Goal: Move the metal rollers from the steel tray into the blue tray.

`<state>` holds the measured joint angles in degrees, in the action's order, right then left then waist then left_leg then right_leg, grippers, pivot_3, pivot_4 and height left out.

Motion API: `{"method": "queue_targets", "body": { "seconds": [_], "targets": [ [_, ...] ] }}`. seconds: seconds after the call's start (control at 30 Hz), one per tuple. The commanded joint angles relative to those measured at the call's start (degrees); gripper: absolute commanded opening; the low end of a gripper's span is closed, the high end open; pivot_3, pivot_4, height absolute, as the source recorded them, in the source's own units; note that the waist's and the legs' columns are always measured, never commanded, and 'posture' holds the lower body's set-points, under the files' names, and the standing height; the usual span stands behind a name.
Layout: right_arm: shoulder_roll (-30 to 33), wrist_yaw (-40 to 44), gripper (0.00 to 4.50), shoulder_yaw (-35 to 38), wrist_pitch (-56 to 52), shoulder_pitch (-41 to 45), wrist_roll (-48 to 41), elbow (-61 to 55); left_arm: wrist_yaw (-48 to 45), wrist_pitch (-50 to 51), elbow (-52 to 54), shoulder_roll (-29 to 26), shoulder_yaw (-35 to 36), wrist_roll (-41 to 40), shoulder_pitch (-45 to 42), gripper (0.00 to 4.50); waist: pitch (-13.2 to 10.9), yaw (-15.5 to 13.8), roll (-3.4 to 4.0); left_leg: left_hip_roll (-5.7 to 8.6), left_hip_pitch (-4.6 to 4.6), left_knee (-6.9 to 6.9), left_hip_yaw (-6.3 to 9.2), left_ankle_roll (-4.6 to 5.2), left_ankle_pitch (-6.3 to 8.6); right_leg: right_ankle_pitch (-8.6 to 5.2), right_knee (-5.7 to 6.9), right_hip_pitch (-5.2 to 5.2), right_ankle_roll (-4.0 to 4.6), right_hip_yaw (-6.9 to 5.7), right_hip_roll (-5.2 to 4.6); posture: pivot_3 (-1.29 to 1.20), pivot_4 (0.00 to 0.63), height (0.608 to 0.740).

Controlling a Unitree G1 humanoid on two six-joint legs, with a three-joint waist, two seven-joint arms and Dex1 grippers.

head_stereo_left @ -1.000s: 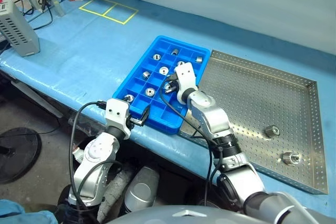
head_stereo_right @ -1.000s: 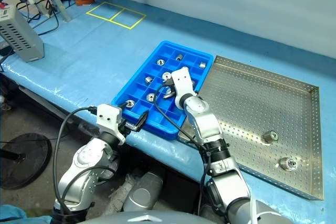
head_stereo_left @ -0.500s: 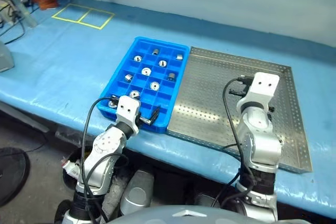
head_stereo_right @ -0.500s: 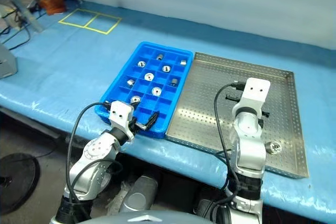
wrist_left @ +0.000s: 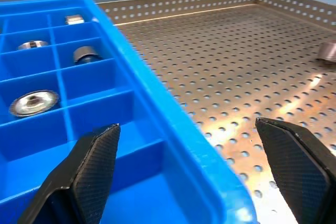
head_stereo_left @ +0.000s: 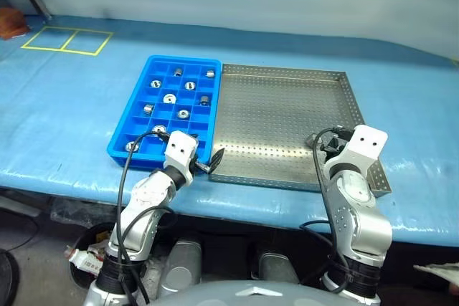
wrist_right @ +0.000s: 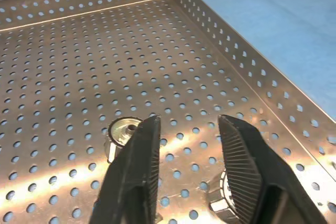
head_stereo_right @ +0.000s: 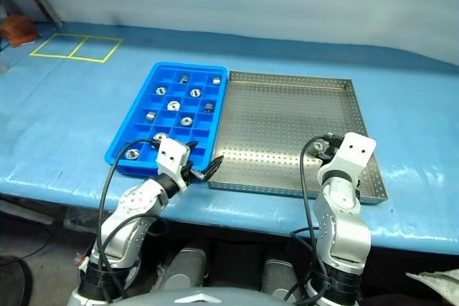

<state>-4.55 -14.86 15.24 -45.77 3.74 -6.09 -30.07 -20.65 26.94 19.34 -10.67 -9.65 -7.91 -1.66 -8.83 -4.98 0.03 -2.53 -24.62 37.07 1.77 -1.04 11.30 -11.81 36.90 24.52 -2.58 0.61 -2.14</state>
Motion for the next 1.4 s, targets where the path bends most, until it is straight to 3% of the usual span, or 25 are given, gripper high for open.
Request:
{"method": "queue_targets", "body": {
  "seconds": [0.03, 0.2, 0.47, 0.67, 0.93, 1.4],
  "targets": [
    [-2.8, 0.2, 3.0, -0.7, -0.1, 0.6, -2.0, -2.2, -0.6, -0.8, 0.7, 0.7, -0.8, -0.9, -1.7, 4.5, 0.0, 0.2, 0.01, 0.0, 0.01, 0.0, 0.0, 0.02, -0.01, 0.0, 0.02, 0.0, 0.0, 0.0, 0.0, 0.19, 0.15, 0.74],
    [-1.5, 0.6, 4.49, -1.9, 0.0, 1.5, -3.0, -1.5, -0.5, -1.3, 0.8, 0.9, -0.9, -0.6, -1.5, 4.5, 0.0, 0.2, 0.01, 0.03, -0.02, 0.0, -0.02, 0.08, -0.05, 0.01, 0.0, -0.01, -0.01, 0.05, -0.01, 0.2, 0.15, 0.74],
    [0.6, 0.3, 4.49, -2.5, -0.2, 3.8, -1.4, 1.3, -5.6, -6.2, 4.9, -4.2, -4.0, 1.1, -1.6, 4.5, 0.0, 0.3, -0.02, 0.09, -0.1, -0.16, -0.02, 0.07, -0.04, 0.02, -0.02, 0.04, -0.02, 0.1, -0.01, 0.21, 0.15, 0.74],
    [1.0, 0.7, 4.49, -2.1, 0.3, 5.1, -1.1, 3.6, -12.6, -0.7, 13.1, -8.7, -2.4, -7.5, -2.7, 4.5, 0.0, 1.1, -0.05, 0.15, 0.0, -0.72, 0.01, 0.01, 0.0, 0.02, -0.05, 0.12, 0.0, 0.18, 0.02, 0.22, 0.15, 0.74],
    [1.6, 1.4, 4.49, -1.7, 3.5, 6.4, -0.8, 8.8, -4.8, 0.3, 12.7, -3.5, 5.9, -12.0, -7.1, 4.5, 0.0, 1.1, -0.07, 0.16, 0.07, -0.98, 0.15, 0.02, -0.01, -0.04, -0.07, 0.1, 0.08, 0.2, 0.17, 0.22, 0.15, 0.74],
    [1.6, 2.6, 4.49, -3.1, 3.5, 6.0, -1.0, 9.6, 0.1, 0.6, 11.5, -2.9, 6.0, -10.6, -7.1, 4.5, -0.1, 1.2, -0.08, 0.17, 0.08, -0.97, 0.17, 0.02, -0.01, -0.03, -0.07, 0.09, 0.08, 0.23, 0.19, 0.24, 0.15, 0.74]
  ]
}}
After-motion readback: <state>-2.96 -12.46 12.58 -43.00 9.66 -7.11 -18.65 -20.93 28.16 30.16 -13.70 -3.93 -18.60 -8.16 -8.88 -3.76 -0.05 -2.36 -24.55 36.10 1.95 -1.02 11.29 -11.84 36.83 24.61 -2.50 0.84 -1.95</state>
